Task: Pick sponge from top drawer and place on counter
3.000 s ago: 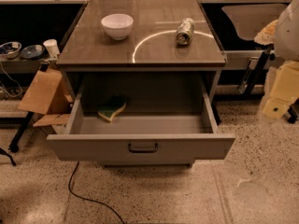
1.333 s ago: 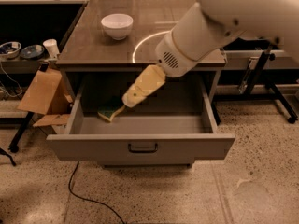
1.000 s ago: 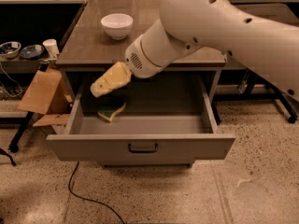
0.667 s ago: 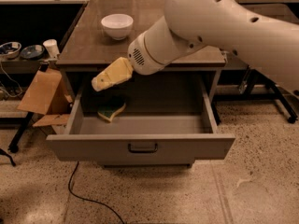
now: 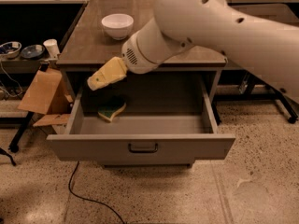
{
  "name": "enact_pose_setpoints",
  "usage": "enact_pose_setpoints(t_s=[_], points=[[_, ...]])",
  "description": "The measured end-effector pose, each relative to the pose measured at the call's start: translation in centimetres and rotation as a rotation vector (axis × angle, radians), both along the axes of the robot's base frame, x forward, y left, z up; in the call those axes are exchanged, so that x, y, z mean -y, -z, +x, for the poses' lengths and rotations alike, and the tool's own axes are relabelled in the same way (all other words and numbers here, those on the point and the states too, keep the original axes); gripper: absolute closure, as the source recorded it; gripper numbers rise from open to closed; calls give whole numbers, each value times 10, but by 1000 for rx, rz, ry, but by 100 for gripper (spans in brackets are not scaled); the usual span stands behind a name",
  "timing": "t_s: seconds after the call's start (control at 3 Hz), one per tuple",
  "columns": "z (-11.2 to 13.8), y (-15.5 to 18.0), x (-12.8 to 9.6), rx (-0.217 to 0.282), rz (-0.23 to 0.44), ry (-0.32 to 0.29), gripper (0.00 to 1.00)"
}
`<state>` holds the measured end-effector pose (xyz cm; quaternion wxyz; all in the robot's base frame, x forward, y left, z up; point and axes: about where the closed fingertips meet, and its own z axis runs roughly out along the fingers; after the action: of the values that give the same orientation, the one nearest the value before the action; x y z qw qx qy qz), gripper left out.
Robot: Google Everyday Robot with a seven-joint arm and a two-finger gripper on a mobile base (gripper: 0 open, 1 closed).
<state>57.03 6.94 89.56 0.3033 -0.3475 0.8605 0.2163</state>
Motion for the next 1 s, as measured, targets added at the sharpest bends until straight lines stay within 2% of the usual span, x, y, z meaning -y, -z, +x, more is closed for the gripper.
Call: enact_pose_setpoints(t_s=[0.33,0.67,1.0], points=[[56,41,-27,37,-17,43,0],[98,93,-31,1,0,74,0],[113,144,0,-83,-12,159,0]])
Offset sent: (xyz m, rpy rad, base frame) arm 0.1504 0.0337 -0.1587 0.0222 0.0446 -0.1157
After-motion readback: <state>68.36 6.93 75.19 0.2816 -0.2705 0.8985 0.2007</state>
